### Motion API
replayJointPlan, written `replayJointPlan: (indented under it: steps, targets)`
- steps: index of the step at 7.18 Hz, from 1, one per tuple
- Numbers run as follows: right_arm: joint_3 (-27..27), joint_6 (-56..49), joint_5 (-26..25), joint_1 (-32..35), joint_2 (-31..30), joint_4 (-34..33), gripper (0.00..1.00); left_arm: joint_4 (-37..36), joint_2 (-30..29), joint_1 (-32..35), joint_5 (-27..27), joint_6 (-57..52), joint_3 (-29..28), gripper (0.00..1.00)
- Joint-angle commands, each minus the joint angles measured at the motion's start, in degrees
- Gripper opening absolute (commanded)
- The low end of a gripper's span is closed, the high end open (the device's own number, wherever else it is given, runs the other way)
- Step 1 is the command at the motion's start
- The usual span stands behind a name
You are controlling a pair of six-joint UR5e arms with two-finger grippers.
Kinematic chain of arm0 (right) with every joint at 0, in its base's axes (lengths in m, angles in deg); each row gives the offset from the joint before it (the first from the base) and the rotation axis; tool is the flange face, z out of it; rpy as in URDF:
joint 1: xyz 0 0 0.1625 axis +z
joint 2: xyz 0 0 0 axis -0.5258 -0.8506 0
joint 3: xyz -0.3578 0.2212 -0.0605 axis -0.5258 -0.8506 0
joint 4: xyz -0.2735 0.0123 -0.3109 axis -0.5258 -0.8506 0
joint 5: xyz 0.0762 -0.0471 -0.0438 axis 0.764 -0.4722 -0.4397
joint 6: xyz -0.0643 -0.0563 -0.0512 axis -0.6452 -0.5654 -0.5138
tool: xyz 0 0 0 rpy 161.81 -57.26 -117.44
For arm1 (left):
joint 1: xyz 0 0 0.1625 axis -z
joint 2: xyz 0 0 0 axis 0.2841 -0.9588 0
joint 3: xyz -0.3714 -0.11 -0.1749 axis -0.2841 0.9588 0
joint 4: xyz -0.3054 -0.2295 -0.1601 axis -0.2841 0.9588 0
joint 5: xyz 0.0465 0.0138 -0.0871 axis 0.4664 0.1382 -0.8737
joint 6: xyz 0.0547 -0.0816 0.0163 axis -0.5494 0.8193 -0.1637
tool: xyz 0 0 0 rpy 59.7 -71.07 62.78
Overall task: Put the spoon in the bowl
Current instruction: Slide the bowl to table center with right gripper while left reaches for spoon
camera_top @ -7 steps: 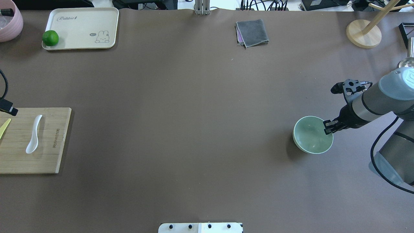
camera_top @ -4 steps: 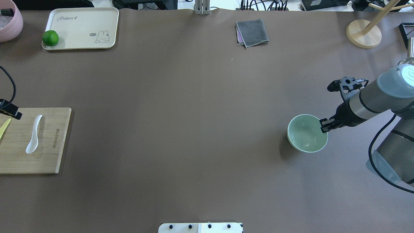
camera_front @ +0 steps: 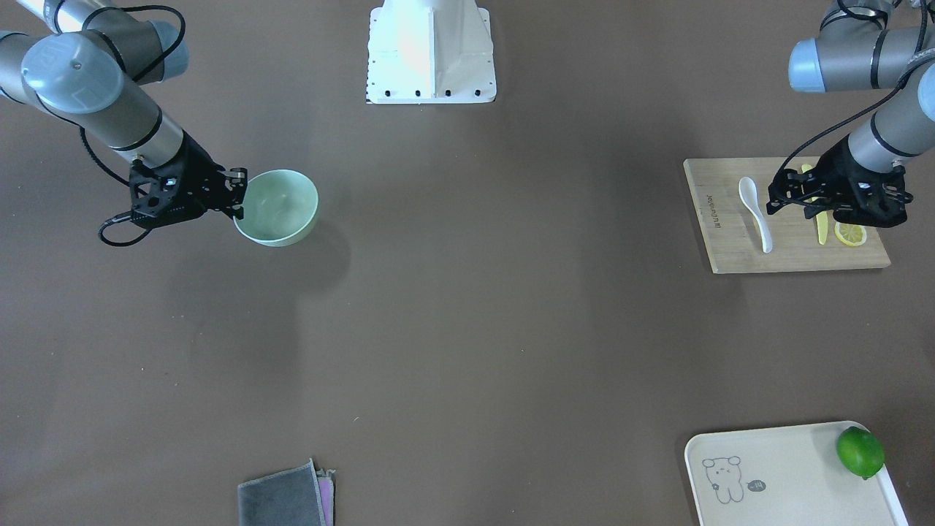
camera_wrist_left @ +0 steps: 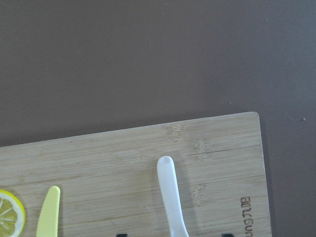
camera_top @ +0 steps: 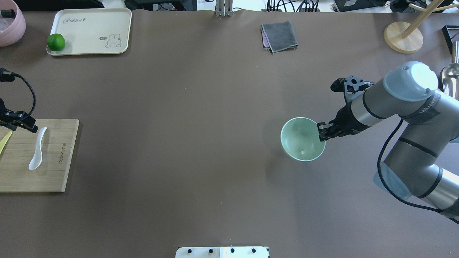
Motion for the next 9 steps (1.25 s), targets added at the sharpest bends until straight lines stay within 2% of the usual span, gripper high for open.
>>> replayJointPlan:
  steps: [1, 4, 5, 6, 8, 9]
  targets:
    - [-0.05, 8.74, -3.94, -5.87, 4.91, -0.01, 0.0, 0.69, -0.98, -2.16, 0.88, 1.69, -1.48, 0.71]
    - [-0.58, 15.79, -9.56, -12.64, 9.84, -0.1, 0.0, 2.18, -0.98, -3.39, 2.55, 1.77, -3.85, 0.7]
    - [-0.84, 16.67, -11.41, -14.4, 10.9, -0.19, 0.0, 2.79, -0.98, -3.39, 2.55, 1.77, -4.21, 0.67]
    - [-1.02, 16.77, -12.56, -15.46, 12.22, -1.49, 0.0, 3.14, -0.98, -3.66, 2.55, 1.86, -4.91, 0.63]
    - [-1.02, 16.77, -13.71, -16.96, 14.07, -4.67, 0.0, 6.46, -0.89, -5.49, 3.94, 5.62, -6.05, 0.63]
    - [-1.02, 16.77, -13.8, -17.05, 14.08, -4.67, 0.0, 8.58, -0.98, -5.76, 4.04, 7.82, -6.75, 0.56]
